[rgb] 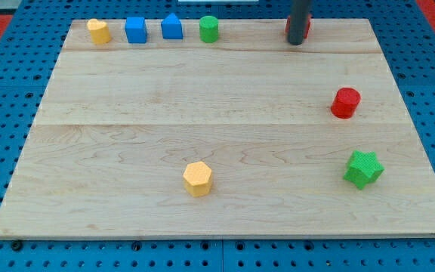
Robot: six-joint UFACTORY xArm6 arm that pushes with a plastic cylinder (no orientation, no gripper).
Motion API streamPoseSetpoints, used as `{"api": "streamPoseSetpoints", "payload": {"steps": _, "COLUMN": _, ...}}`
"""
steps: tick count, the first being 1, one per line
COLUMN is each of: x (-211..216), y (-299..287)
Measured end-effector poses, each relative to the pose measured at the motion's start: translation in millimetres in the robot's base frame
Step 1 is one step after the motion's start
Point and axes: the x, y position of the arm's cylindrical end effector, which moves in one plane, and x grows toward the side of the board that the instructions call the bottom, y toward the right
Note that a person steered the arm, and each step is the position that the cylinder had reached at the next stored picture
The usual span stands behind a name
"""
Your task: Slide the red star to the top center
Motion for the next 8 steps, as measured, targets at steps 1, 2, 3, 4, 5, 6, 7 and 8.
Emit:
{"api": "streamPoseSetpoints", "payload": {"steps": 1, "x": -18, "y": 28}}
{"api": "streamPoseSetpoints", "payload": {"steps": 2, "x": -22, "y": 44}}
{"api": "streamPoseSetpoints", "payload": {"steps": 3, "x": -42, "y": 69}}
{"api": "streamPoseSetpoints", "payload": {"steps": 4, "x": -42, "y": 61}}
{"api": "streamPoseSetpoints", "payload": {"steps": 5, "x": -42, "y": 60}}
{"api": "streamPoseSetpoints", "payload": {"steps": 6, "x": -42, "y": 59}}
{"api": "streamPoseSetpoints", "payload": {"steps": 7, "x": -42, "y": 53}}
{"api": "streamPoseSetpoints", "payload": {"steps": 8, "x": -19, "y": -44}}
